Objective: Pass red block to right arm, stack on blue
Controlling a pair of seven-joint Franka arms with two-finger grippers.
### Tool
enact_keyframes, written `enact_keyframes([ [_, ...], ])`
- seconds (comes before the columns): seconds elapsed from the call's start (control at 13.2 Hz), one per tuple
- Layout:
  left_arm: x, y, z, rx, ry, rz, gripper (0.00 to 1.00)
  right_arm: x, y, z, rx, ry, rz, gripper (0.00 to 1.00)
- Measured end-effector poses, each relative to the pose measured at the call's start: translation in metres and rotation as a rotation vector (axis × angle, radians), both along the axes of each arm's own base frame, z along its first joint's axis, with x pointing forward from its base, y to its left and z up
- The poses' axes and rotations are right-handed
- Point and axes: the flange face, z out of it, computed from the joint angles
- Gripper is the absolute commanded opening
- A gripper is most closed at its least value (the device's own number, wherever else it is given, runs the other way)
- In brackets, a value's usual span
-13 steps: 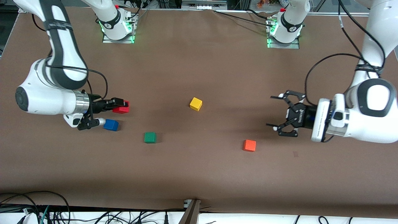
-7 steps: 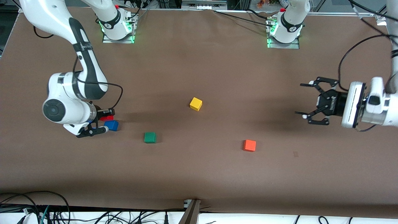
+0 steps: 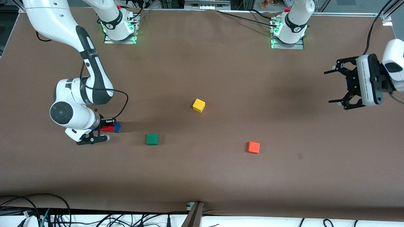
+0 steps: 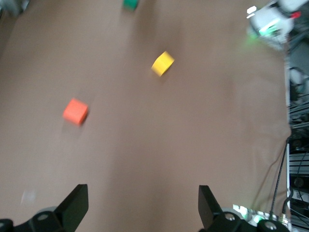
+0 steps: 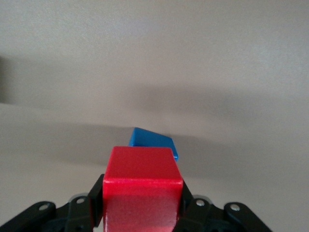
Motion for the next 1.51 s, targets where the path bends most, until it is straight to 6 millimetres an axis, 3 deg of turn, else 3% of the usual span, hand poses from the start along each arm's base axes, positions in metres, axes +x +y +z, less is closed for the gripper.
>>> enact_keyframes([
  [0.23,-0.023,-0.031,0.022,0.217,0.028,0.194,1.0,0.0,-0.001,-0.019,-0.005,0.009,-0.003,0.05],
  [0.38,-0.039,-0.05,0.026,0.344,0.021,0.332,1.0,0.0,-0.002,-0.021,-0.007,0.01,-0.003,0.06],
  [0.53,-0.052,-0.057,0.019,0.434,0.019,0.466,1.0,0.0,-0.002,-0.021,-0.008,0.01,-0.003,0.07],
  [0.68,-0.057,-0.05,0.004,0.488,-0.003,0.556,1.0,0.0,-0.002,-0.021,-0.008,0.011,-0.003,0.07],
  [0.75,-0.056,-0.044,-0.004,0.504,-0.015,0.574,1.0,0.0,-0.002,-0.021,-0.008,0.012,-0.003,0.12],
  [0.83,-0.056,-0.039,-0.008,0.512,-0.024,0.589,1.0,-0.001,-0.002,-0.021,-0.008,0.012,-0.004,0.48],
  [0.91,-0.054,-0.034,-0.009,0.51,-0.036,0.606,1.0,-0.001,-0.002,-0.021,-0.008,0.014,-0.004,0.99],
  [1.28,-0.041,0.006,-0.004,0.472,-0.117,0.703,1.0,-0.002,-0.003,-0.022,-0.01,0.019,-0.013,1.0],
  [1.51,-0.048,0.007,-0.007,0.479,-0.103,0.703,1.0,0.002,-0.003,0.006,-0.003,-0.015,-0.016,1.0],
])
